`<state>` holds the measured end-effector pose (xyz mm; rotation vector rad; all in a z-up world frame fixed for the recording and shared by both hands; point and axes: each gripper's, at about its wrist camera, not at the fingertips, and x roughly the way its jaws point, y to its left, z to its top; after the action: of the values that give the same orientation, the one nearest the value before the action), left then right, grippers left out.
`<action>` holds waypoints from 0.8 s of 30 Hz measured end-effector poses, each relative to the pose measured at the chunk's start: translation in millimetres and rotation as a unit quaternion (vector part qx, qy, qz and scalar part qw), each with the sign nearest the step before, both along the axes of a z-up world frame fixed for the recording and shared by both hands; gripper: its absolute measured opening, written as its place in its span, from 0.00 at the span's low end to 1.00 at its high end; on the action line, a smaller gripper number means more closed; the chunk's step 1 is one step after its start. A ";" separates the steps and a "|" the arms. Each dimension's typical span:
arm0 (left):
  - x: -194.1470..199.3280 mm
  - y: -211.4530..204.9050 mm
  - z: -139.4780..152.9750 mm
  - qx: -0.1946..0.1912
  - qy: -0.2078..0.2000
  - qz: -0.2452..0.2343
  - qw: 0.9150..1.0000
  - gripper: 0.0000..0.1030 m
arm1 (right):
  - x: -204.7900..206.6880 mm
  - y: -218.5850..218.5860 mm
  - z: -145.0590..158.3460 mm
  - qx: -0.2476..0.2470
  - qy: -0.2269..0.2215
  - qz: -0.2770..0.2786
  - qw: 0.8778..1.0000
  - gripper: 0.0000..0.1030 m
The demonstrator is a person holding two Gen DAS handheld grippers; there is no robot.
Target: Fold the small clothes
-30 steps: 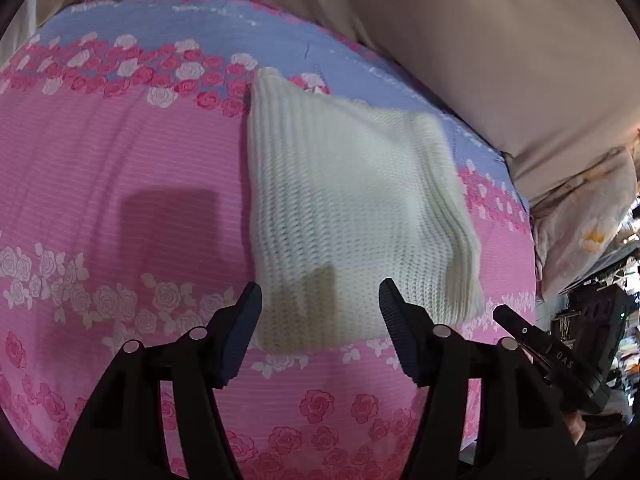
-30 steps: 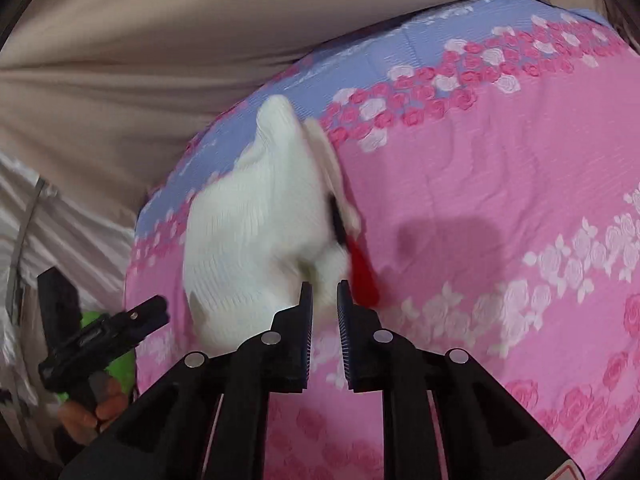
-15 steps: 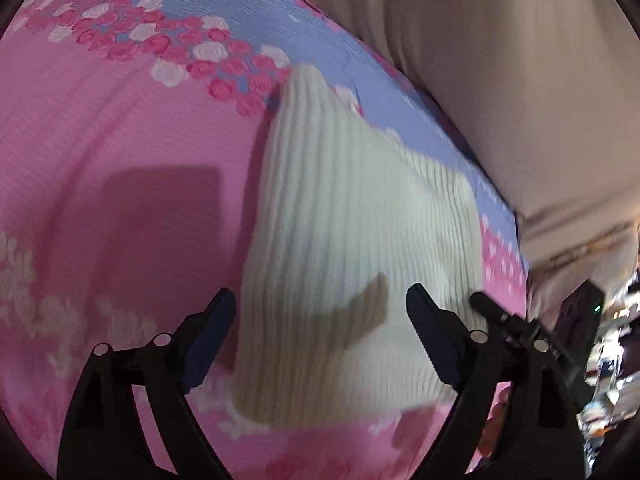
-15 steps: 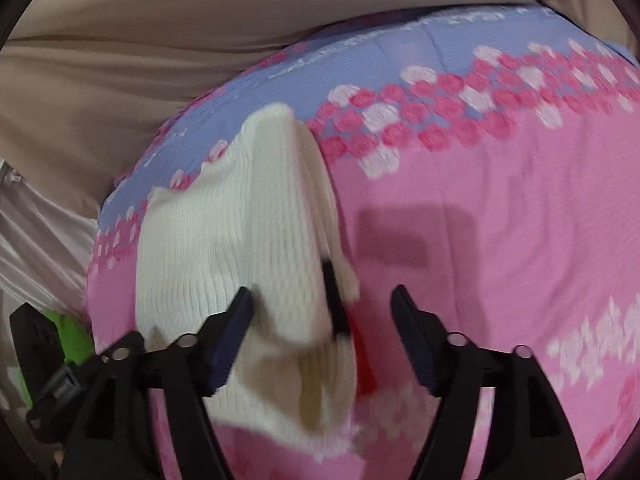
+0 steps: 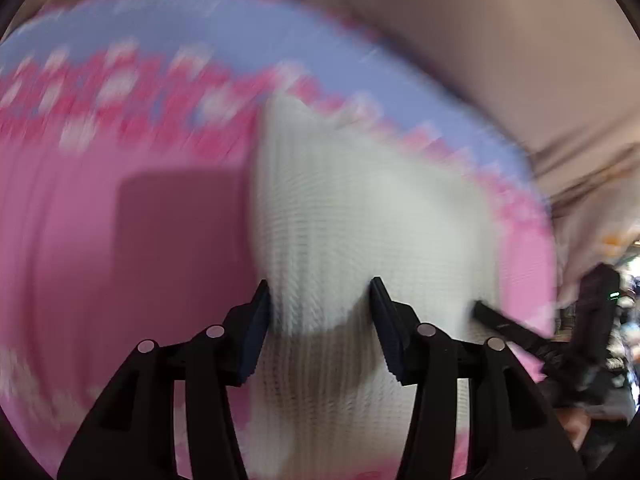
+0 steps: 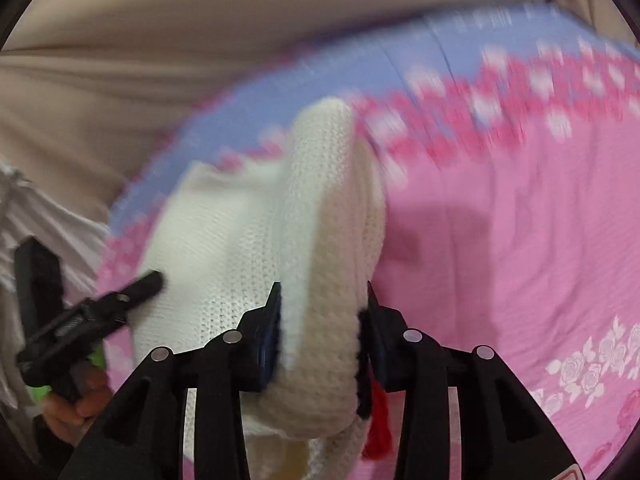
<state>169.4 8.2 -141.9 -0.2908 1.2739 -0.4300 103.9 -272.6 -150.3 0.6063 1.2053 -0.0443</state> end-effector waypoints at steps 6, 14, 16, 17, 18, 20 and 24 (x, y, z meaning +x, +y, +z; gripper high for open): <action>-57.6 16.9 42.0 0.022 -0.066 0.010 0.998 0.46 | -66.3 6.0 58.5 -0.007 -0.073 -0.003 0.997 0.37; -75.4 -12.0 4.4 0.110 -0.042 -0.014 0.993 0.50 | -56.9 20.1 35.5 0.014 -0.063 0.001 0.998 0.13; -74.7 -10.5 0.2 0.118 -0.038 -0.007 0.992 0.54 | -62.2 22.8 65.4 -0.013 -0.108 0.014 0.994 0.12; -73.3 -10.5 -1.9 0.119 -0.036 -0.006 0.992 0.55 | -62.5 22.7 66.6 -0.030 -0.111 0.022 0.993 0.12; -72.3 -11.2 -4.4 0.123 -0.035 -0.006 0.992 0.56 | -62.3 21.2 55.2 -0.041 -0.094 0.028 0.994 0.12; -69.7 -14.2 -13.1 0.131 -0.028 -0.011 0.991 0.56 | -60.7 13.4 -6.5 -0.047 -0.003 0.029 0.998 0.12; -71.2 -16.8 -7.8 0.142 -0.032 -0.014 0.989 0.57 | -83.1 5.7 20.1 -0.016 -0.039 -0.027 0.999 0.13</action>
<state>98.1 -8.6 -149.8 -0.0178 1.2587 -0.2736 20.8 -266.9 -130.2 0.6072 1.1102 -0.0857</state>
